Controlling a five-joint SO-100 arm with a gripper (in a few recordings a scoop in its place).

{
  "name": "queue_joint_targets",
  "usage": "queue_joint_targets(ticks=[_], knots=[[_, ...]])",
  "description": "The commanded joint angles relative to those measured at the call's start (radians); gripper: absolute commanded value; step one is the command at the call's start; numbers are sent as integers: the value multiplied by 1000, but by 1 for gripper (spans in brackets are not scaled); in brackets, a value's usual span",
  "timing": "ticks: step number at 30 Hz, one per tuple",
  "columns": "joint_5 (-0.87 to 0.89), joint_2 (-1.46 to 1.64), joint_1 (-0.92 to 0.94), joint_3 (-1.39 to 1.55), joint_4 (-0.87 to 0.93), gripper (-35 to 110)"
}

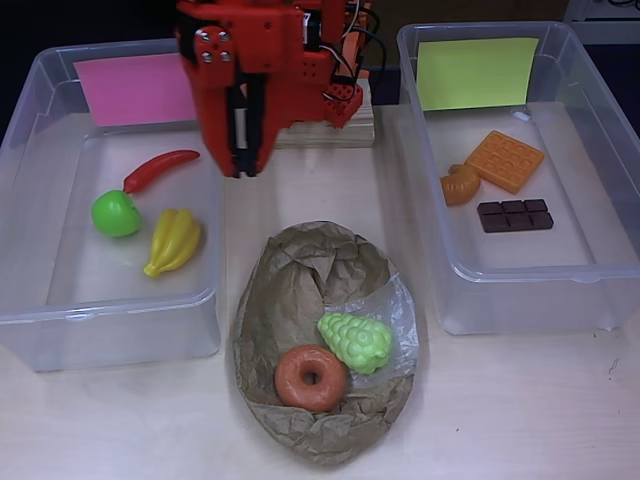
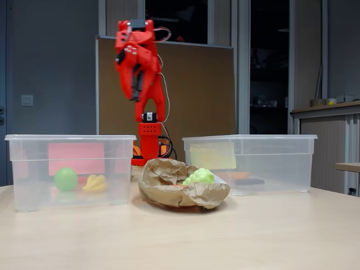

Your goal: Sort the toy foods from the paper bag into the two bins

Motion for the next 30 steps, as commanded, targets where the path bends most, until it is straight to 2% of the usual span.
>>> queue_joint_targets(ticks=[1,5,9,17,30], knots=[[158,67,-143,112,-21,0],[313,66,-178,301,-78,0],[385,15,-124,407,-110,0],[310,-127,9,396,-193,0],[216,-238,83,304,-209,0]])
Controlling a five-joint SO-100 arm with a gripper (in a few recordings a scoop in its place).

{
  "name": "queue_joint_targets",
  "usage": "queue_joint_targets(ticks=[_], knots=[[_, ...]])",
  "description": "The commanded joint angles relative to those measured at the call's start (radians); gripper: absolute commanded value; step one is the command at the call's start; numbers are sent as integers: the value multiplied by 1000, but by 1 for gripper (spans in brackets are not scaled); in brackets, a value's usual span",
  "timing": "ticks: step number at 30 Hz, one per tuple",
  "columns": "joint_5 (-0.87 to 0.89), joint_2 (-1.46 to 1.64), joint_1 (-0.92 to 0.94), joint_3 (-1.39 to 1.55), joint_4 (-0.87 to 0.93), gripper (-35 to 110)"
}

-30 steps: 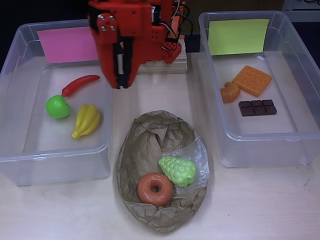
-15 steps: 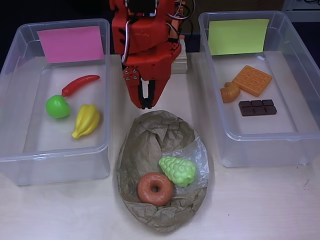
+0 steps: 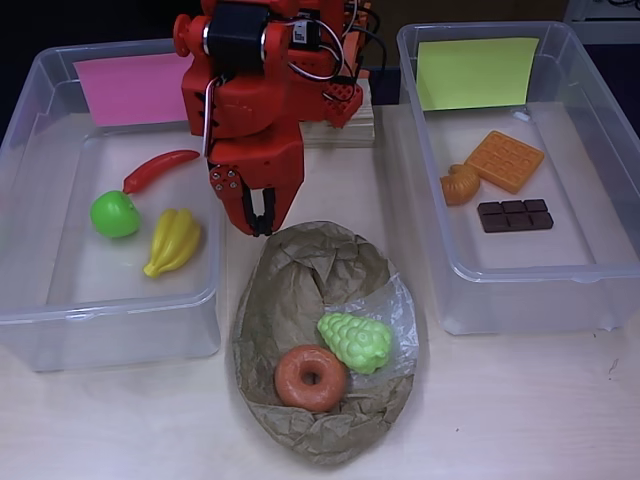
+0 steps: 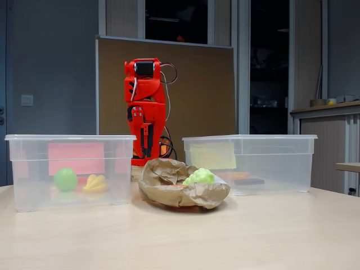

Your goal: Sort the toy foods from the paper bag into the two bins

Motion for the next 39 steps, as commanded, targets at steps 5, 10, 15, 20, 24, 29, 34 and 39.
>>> queue_joint_targets(ticks=[5,10,15,20,24,29,34,39], knots=[[-52,-40,58,-89,15,0],[-92,-78,91,-129,20,0],[-117,-97,110,-144,23,0],[-137,-106,126,-158,26,0],[-143,-118,123,-170,26,0],[-129,-115,112,-175,44,0],[-83,-112,31,-238,109,0],[-72,-118,-110,-387,195,4]])
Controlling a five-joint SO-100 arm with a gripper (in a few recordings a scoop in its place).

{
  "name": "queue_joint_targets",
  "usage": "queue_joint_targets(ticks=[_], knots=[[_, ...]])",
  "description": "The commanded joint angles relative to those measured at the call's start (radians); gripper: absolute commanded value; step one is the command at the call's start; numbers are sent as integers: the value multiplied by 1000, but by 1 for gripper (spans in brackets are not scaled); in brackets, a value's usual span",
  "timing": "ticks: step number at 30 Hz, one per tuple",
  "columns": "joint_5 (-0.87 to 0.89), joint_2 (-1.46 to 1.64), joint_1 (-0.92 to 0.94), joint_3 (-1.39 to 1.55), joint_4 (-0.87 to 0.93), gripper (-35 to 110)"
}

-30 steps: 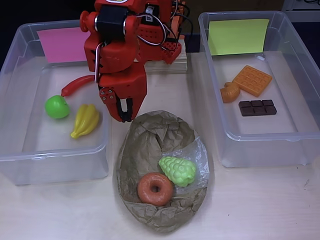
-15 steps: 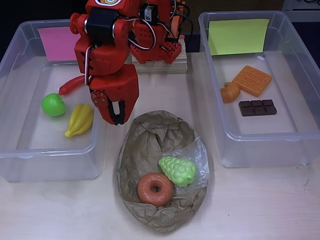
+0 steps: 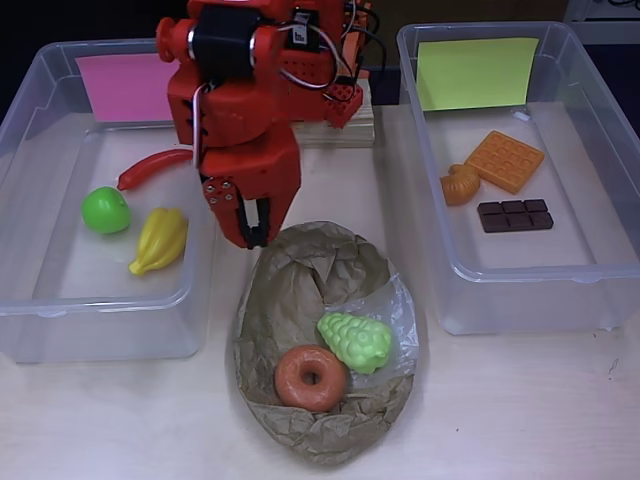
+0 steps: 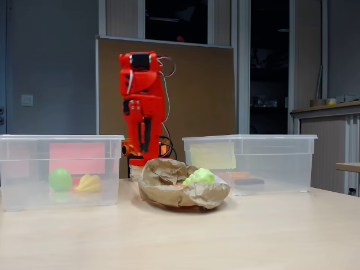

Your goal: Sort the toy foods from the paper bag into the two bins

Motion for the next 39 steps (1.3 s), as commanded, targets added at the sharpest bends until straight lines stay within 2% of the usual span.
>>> queue_joint_targets(ticks=[1,8,16,21,39], knots=[[20,6,-94,-126,78,5],[51,-115,-284,-238,78,14],[94,-272,-377,-210,-83,23],[91,-353,-393,-245,-152,26],[46,-540,-383,-407,-178,31]])
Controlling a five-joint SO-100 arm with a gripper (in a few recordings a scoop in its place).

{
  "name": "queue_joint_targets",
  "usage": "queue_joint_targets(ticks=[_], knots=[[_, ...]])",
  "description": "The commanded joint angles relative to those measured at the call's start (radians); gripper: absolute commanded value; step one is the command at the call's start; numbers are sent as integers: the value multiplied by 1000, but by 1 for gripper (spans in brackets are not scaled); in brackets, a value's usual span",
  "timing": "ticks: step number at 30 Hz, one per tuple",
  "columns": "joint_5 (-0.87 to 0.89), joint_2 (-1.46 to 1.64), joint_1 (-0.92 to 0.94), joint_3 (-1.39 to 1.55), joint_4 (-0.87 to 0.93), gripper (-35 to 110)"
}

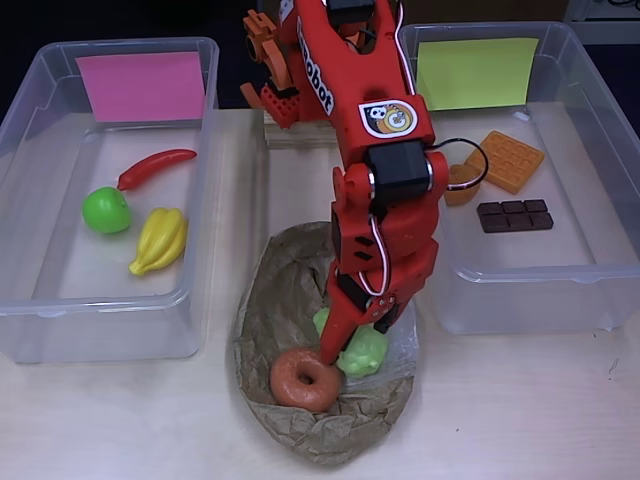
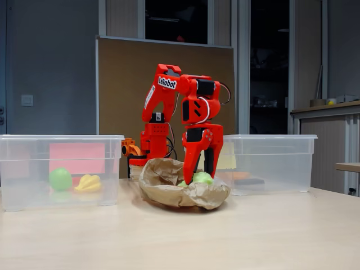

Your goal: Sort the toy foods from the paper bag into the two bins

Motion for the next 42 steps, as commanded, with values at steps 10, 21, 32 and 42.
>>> queue_joint_targets(ticks=[10,21,32,42], knots=[[-15,15,21,-21,12,15],[11,189,60,-52,247,10],[74,588,112,-40,583,9],[117,1114,324,324,545,8]])
